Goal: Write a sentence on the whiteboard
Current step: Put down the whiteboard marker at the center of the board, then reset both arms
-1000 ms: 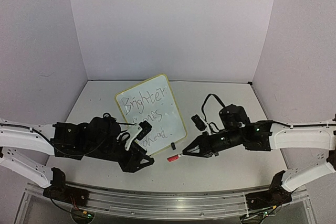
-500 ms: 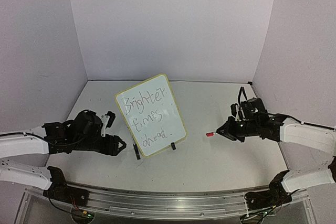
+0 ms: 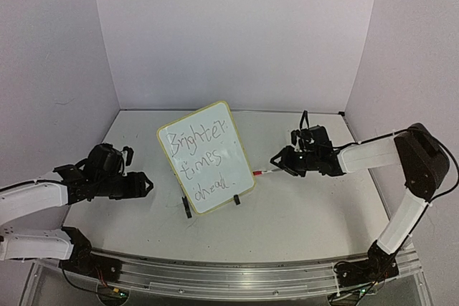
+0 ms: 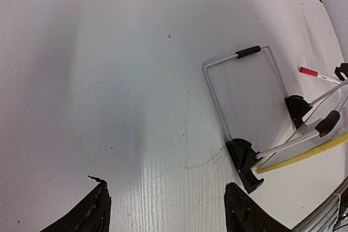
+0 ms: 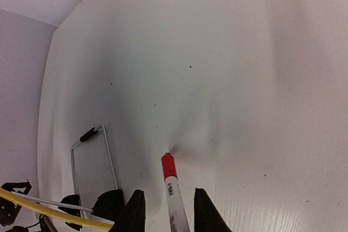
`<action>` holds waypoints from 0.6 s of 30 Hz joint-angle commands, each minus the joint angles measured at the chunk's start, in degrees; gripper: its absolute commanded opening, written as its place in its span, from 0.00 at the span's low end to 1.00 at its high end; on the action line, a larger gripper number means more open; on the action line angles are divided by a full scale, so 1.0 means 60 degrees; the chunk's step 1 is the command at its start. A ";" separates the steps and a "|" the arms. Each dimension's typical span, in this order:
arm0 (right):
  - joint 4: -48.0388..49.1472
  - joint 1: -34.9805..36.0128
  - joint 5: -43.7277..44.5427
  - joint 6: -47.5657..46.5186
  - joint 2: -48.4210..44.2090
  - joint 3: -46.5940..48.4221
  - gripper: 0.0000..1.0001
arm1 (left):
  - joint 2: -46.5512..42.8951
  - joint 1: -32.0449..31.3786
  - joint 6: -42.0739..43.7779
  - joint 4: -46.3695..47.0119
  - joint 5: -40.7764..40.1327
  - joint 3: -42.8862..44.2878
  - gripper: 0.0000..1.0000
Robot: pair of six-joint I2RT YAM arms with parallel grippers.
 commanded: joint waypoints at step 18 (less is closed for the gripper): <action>-0.2324 -0.1773 0.3504 -0.2731 -0.3166 -0.0898 0.93 | 0.1724 0.5163 0.1383 0.3147 0.1021 0.0823 0.90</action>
